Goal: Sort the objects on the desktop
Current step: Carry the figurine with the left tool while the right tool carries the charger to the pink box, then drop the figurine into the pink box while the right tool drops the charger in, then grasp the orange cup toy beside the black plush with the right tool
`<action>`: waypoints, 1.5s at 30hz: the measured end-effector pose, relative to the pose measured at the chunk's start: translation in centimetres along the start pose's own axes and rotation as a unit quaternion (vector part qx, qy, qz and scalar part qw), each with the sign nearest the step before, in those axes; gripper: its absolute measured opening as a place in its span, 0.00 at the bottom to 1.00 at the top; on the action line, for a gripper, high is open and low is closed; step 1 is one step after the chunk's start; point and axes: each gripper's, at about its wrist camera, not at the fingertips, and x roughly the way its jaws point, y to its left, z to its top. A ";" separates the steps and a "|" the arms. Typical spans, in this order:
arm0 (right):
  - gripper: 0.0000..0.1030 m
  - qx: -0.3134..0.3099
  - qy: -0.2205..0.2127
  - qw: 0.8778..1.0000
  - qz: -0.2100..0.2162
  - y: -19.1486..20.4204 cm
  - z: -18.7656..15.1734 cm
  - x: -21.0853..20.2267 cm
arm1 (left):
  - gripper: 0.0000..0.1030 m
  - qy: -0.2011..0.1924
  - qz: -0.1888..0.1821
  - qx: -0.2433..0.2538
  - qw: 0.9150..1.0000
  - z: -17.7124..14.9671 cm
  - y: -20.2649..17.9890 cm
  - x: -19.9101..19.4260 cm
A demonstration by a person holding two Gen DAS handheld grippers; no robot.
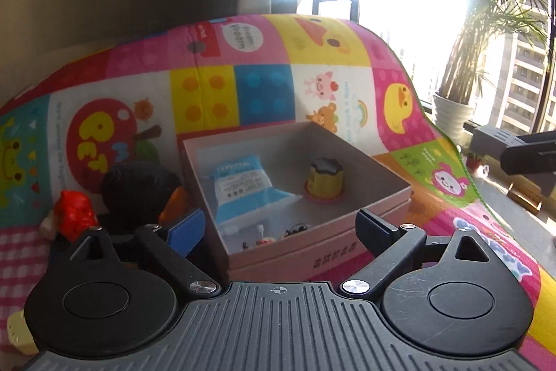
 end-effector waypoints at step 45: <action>0.49 -0.331 0.069 0.940 0.032 22.7 2.6 20.0 | 1.00 0.000 0.125 -0.202 0.971 -9.2 10.6 -7.3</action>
